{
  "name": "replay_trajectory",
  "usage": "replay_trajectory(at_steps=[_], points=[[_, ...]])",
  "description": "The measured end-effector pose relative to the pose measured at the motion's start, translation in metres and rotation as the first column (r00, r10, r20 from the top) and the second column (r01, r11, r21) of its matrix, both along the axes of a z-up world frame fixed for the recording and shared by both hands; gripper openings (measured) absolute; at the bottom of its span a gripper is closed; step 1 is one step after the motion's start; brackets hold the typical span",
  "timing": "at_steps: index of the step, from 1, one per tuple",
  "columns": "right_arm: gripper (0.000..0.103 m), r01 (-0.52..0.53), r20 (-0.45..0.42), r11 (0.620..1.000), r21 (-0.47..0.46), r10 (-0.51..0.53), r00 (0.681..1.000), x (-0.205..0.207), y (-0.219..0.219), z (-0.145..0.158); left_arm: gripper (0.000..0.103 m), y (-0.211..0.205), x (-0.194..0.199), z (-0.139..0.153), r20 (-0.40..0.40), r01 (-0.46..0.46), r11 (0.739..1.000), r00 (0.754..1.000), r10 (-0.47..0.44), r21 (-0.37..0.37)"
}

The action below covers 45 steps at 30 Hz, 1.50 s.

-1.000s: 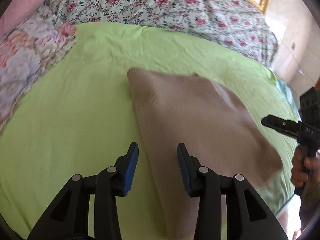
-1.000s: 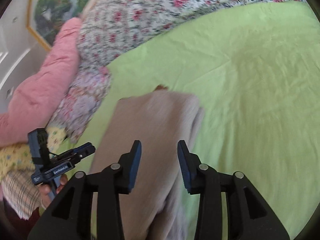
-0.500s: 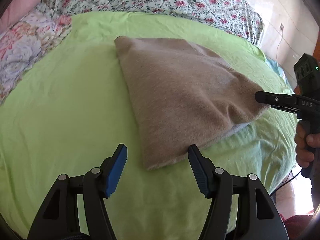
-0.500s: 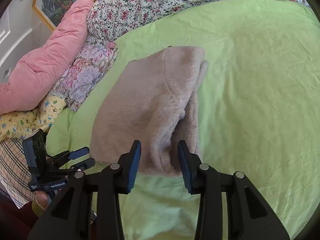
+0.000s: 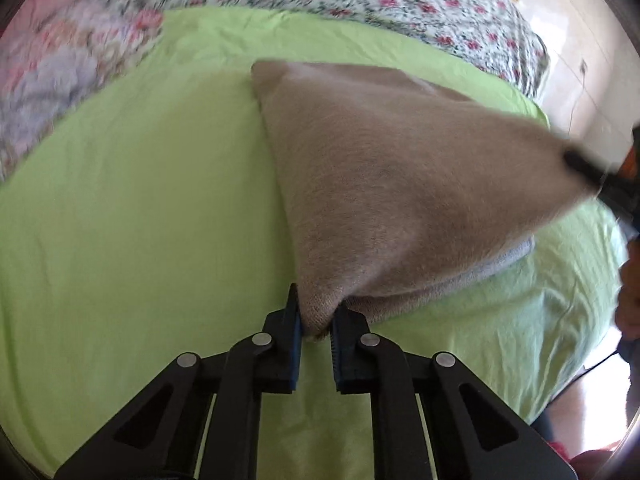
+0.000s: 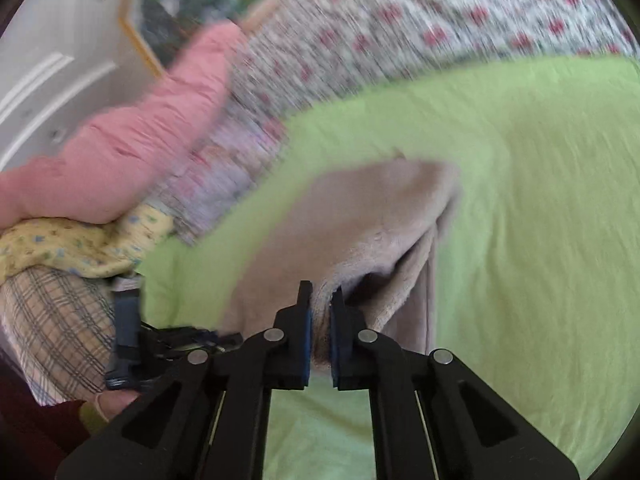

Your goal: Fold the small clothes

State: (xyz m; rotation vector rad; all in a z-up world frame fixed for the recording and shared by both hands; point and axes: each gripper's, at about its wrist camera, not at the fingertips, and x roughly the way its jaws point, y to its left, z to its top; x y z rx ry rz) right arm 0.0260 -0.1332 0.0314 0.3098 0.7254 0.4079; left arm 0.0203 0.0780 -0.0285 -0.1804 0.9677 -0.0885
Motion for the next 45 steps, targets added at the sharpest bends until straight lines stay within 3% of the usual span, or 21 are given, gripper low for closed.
replay_trajectory(at_steps=[4,6,11,15,18,22,25,29,32,37,45], points=[[0.007,0.047,-0.163,0.993,-0.111,-0.065,0.984,0.006,-0.016,-0.059,0.008,0.003,0.000,-0.002,-0.013,-0.009,0.999,1.000,0.009,-0.045],[0.007,0.073,-0.201,0.991,-0.114,-0.095,0.975,0.007,-0.021,-0.076,0.008,0.004,0.001,-0.004,-0.024,-0.014,0.998,1.000,0.012,-0.067],[0.009,0.050,-0.204,0.983,-0.176,-0.086,0.975,0.014,-0.006,-0.071,0.009,0.009,0.005,-0.004,-0.044,-0.008,0.994,0.999,0.003,-0.112],[0.019,0.052,-0.213,0.991,-0.125,-0.078,0.974,0.009,-0.011,-0.060,0.011,0.010,-0.007,0.013,-0.044,0.037,0.994,0.998,-0.041,-0.100],[0.032,0.097,-0.190,0.988,-0.122,-0.119,0.974,0.000,-0.021,-0.047,0.011,0.013,-0.015,0.039,0.015,0.076,0.991,0.997,-0.075,-0.112],[0.032,0.131,-0.139,0.990,-0.061,-0.138,0.981,0.000,-0.029,-0.025,0.012,0.006,0.004,0.067,0.098,0.124,0.981,0.989,-0.110,-0.150],[0.032,0.077,-0.106,0.997,-0.031,-0.080,0.991,0.016,-0.014,-0.014,0.015,-0.009,0.039,0.074,0.124,0.155,0.976,0.983,-0.137,-0.151],[0.032,0.019,-0.113,0.997,-0.071,-0.027,0.993,0.046,0.010,-0.024,0.015,-0.020,0.079,0.063,0.107,0.159,0.977,0.984,-0.144,-0.144],[0.032,0.039,-0.171,0.997,-0.069,-0.050,0.984,0.067,0.010,-0.044,0.008,-0.017,0.096,0.041,0.049,0.136,0.985,0.990,-0.132,-0.106],[0.030,0.021,-0.213,0.995,-0.095,-0.041,0.976,0.095,0.009,-0.067,0.003,-0.009,0.089,0.020,0.049,0.114,0.989,0.993,-0.110,-0.090],[0.029,0.033,-0.200,0.998,-0.053,-0.043,0.979,0.111,-0.002,-0.069,0.001,-0.007,0.089,0.021,0.056,0.080,0.992,0.996,-0.075,-0.100]])
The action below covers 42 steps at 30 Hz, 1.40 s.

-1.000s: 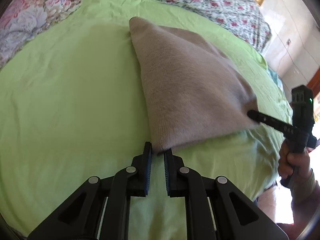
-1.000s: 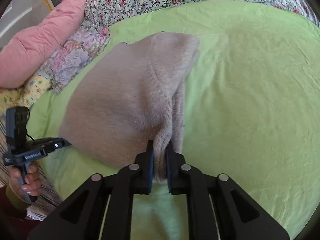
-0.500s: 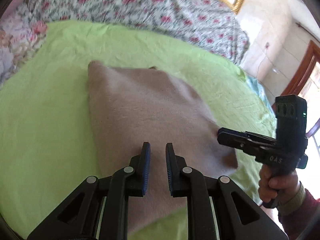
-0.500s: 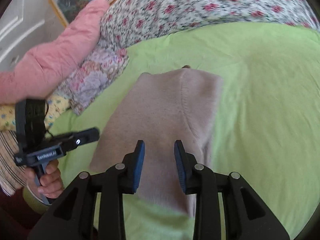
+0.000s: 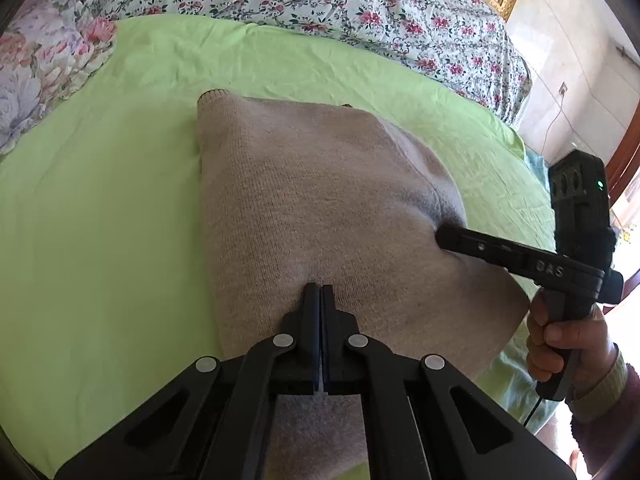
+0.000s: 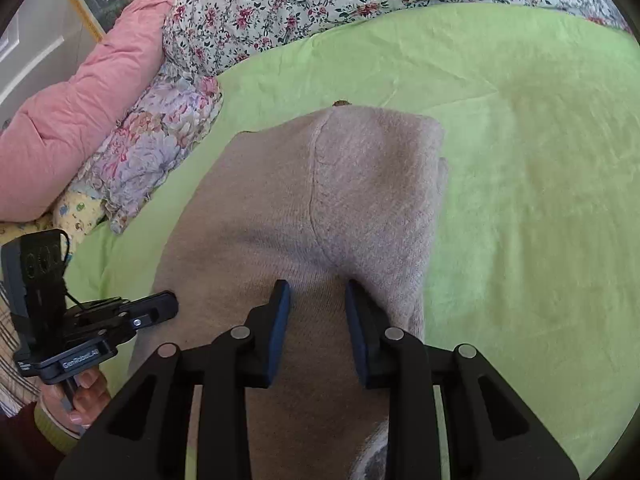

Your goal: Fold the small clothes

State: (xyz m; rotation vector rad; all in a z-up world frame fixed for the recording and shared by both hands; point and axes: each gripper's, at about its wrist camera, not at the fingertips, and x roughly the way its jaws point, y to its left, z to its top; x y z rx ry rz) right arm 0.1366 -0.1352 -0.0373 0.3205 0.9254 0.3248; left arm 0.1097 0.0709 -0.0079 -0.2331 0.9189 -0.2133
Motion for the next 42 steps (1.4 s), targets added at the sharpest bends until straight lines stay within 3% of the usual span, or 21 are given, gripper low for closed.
replay_trajectory(at_steps=[7,12,14,17,22,24,26,32,42], points=[[0.032,-0.063,0.063,0.997,-0.034,0.065,0.996,-0.066,0.006,0.026,0.006,-0.004,-0.052,0.018,0.030,0.037,0.999,0.999,-0.037,-0.026],[0.032,-0.041,-0.026,0.993,-0.114,0.038,0.999,-0.090,-0.002,-0.001,0.005,-0.008,-0.069,-0.010,-0.050,0.053,0.998,0.997,-0.053,0.013],[0.032,-0.014,-0.030,0.998,-0.060,0.012,0.999,-0.091,-0.010,-0.010,0.005,-0.004,-0.070,-0.015,-0.050,0.038,0.999,0.998,-0.039,-0.021],[0.032,0.006,-0.021,0.999,-0.053,-0.007,1.000,-0.090,-0.008,0.000,0.007,-0.003,-0.069,-0.008,-0.058,0.025,0.999,0.998,-0.026,-0.030],[0.034,0.015,0.028,0.998,-0.054,-0.014,1.000,-0.105,-0.003,0.023,0.027,-0.008,-0.085,0.006,-0.033,0.010,1.000,0.999,-0.009,0.013],[0.041,0.028,0.045,0.999,-0.043,-0.026,0.999,-0.113,-0.002,0.031,0.045,-0.007,-0.091,0.011,-0.026,-0.015,1.000,1.000,0.016,0.023],[0.044,0.032,0.057,0.998,-0.049,-0.029,0.998,-0.120,0.002,0.037,0.054,-0.006,-0.099,0.015,-0.017,-0.048,0.997,0.999,0.049,0.057],[0.045,0.048,0.071,0.991,-0.124,-0.039,0.997,-0.146,0.013,0.039,0.054,-0.009,-0.124,0.014,-0.015,-0.072,0.989,0.997,0.074,0.127],[0.065,0.029,0.033,0.983,-0.182,-0.023,0.999,-0.187,0.035,0.026,0.067,-0.014,-0.157,0.009,-0.009,-0.038,0.984,0.999,0.041,0.175]])
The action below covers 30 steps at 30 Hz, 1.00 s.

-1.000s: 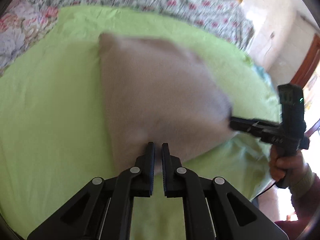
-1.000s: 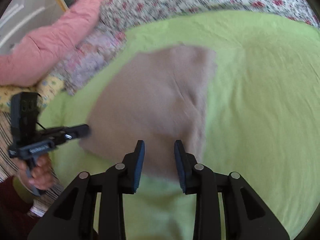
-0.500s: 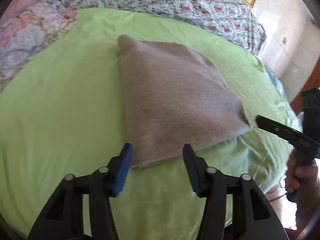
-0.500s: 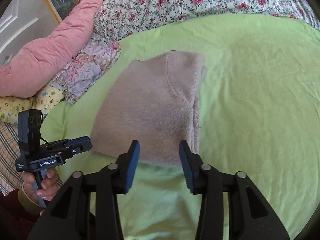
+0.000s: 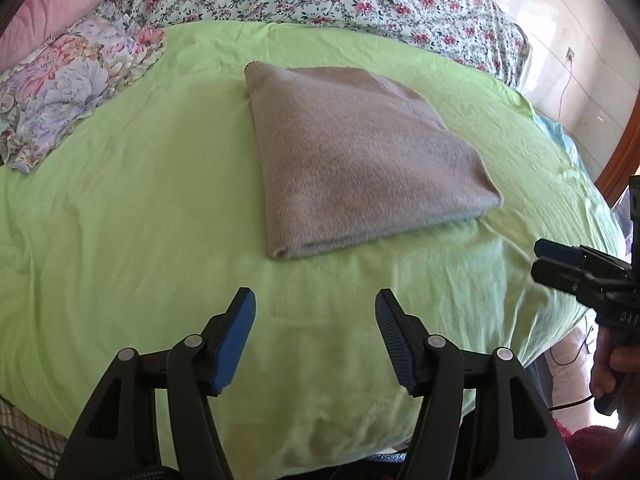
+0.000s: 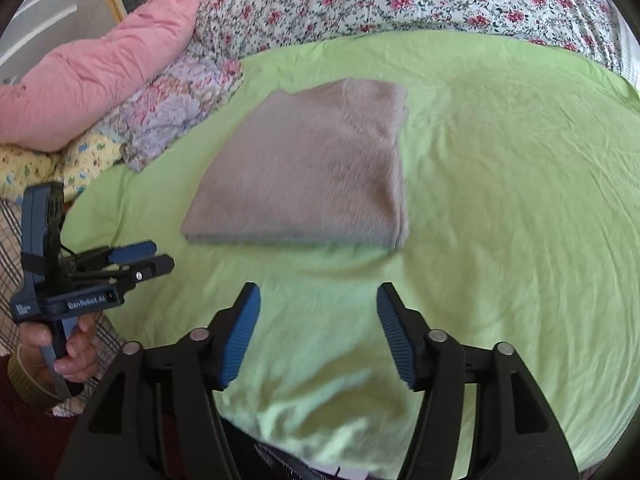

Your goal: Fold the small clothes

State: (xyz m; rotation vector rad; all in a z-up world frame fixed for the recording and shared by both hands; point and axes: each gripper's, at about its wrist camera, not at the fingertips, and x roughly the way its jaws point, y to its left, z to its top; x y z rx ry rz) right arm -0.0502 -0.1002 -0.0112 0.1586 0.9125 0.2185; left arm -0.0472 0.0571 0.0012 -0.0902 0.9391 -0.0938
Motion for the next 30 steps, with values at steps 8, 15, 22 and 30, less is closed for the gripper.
replay_trajectory(at_steps=[8,15,22,30], points=[[0.076,-0.013,-0.001,0.999,-0.036,0.013,1.000,-0.012,0.010,-0.003,0.080,0.003,-0.014,-0.001,0.019,-0.013,0.998,1.000,0.012,0.053],[0.079,-0.002,-0.002,0.999,-0.035,0.002,1.000,-0.007,0.013,-0.003,0.082,0.008,-0.009,0.000,0.013,-0.035,0.998,0.999,0.035,0.056],[0.080,0.002,-0.009,1.000,-0.025,-0.002,1.000,0.006,0.009,-0.001,0.082,0.009,0.007,0.010,0.026,-0.097,0.985,0.995,0.094,0.144],[0.086,-0.023,0.015,0.999,-0.033,0.024,1.000,0.025,0.014,0.011,0.088,0.005,0.024,0.018,0.036,-0.121,0.963,0.993,0.115,0.242]])
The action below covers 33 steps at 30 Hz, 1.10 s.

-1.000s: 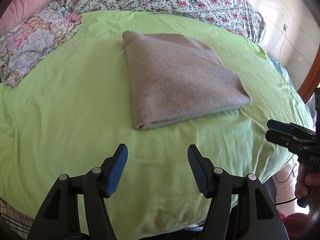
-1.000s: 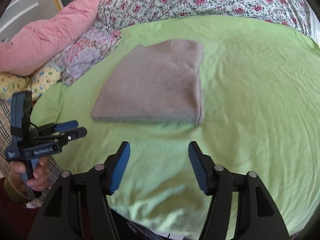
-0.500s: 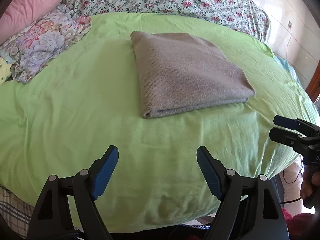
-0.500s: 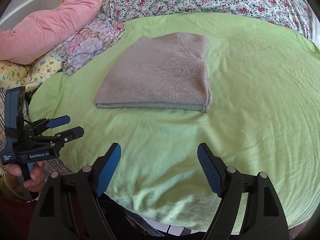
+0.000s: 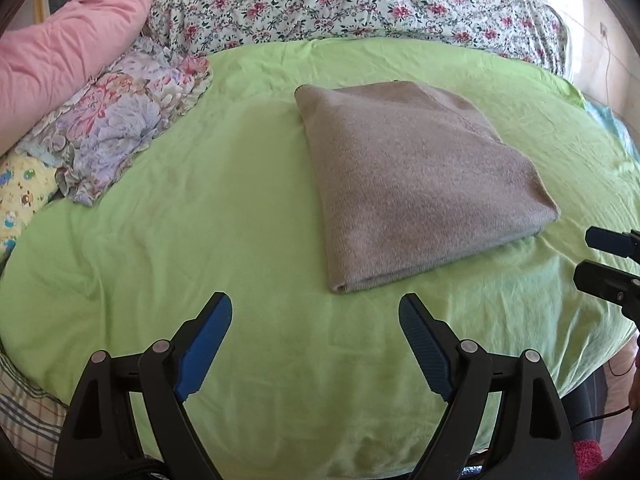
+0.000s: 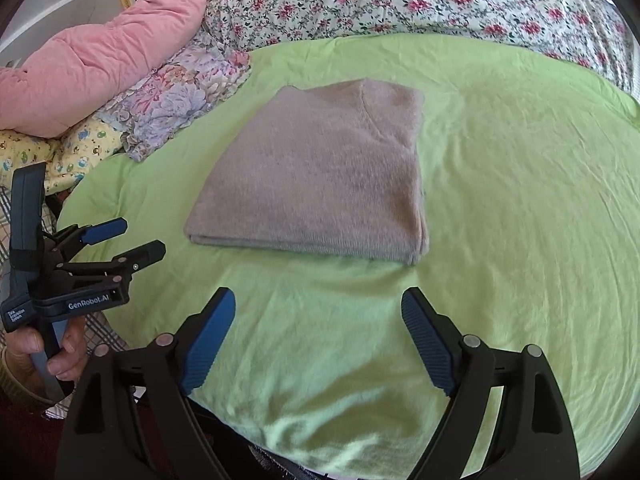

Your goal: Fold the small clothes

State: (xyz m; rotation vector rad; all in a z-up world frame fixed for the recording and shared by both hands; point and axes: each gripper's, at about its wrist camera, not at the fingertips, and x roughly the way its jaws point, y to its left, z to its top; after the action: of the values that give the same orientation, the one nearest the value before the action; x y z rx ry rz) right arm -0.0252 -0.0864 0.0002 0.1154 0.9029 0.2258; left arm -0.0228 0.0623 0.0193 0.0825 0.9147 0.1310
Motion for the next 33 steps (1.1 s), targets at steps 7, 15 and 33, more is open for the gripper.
replay_trajectory(at_steps=[7,15,33], points=[[0.086,-0.025,-0.004,1.000,-0.018,0.025,1.000,0.021,0.006,0.003,0.093,-0.002,0.016,0.002,-0.003,-0.002,1.000,1.000,0.002,0.015],[0.087,-0.038,0.006,0.998,-0.041,0.038,0.999,0.048,0.008,0.010,0.096,-0.002,0.040,0.009,0.010,-0.005,1.000,1.000,0.004,0.015],[0.087,0.003,-0.076,1.000,-0.011,-0.004,0.997,0.104,-0.009,0.012,0.098,0.007,0.089,0.009,-0.020,-0.022,1.000,1.000,0.022,-0.002]])
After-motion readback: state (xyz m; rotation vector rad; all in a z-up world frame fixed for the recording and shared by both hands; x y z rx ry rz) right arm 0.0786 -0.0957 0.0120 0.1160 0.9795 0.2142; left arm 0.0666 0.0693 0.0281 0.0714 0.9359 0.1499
